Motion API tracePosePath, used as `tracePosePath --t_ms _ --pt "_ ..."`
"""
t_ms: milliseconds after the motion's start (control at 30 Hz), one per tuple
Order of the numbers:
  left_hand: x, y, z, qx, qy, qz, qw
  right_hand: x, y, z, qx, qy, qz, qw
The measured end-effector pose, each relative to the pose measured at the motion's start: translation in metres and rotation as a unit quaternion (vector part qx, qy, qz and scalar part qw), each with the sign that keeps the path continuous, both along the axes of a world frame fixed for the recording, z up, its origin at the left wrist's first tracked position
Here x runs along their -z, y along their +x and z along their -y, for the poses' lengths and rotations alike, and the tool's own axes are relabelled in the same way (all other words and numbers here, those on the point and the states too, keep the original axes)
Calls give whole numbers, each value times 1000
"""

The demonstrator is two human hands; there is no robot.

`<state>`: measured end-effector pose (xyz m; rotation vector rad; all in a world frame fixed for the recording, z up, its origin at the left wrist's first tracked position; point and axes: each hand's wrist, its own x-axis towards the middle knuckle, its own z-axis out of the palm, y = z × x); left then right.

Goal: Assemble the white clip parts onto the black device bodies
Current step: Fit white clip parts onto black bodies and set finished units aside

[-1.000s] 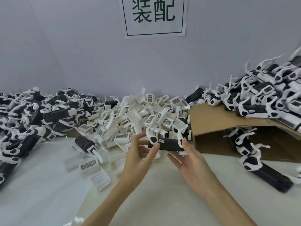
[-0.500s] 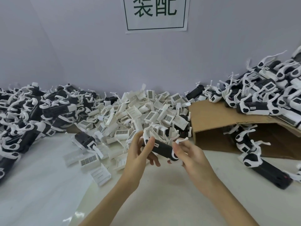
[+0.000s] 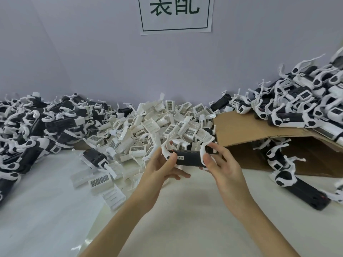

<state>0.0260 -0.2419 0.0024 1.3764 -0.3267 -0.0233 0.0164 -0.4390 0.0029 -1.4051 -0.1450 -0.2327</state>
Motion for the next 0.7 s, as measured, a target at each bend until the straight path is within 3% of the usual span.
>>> tracePosePath --t_ms 100,200,267,333,400,467,533,700 --pt "5 0 0 -88 149 93 981 0 -2 -4 53 2 36 998" --pt "5 -2 -3 -187 302 280 892 -1 -6 -4 78 -24 100 992" --pt "2 -4 -3 -152 334 353 861 -1 -10 -7 84 -64 133 985" --pt "0 -10 1 -73 305 342 886 0 -12 -9 74 -100 145 982" --pt "-3 -16 4 12 211 244 946 3 -14 -11 56 -137 135 980" --pt "-5 -20 8 43 128 144 980 5 -14 -12 45 -169 122 977" --pt "-7 -20 11 5 121 134 984 6 -14 -13 40 -178 115 976" --pt "-3 -12 8 -34 179 214 960 8 -14 -17 -20 -139 95 986"
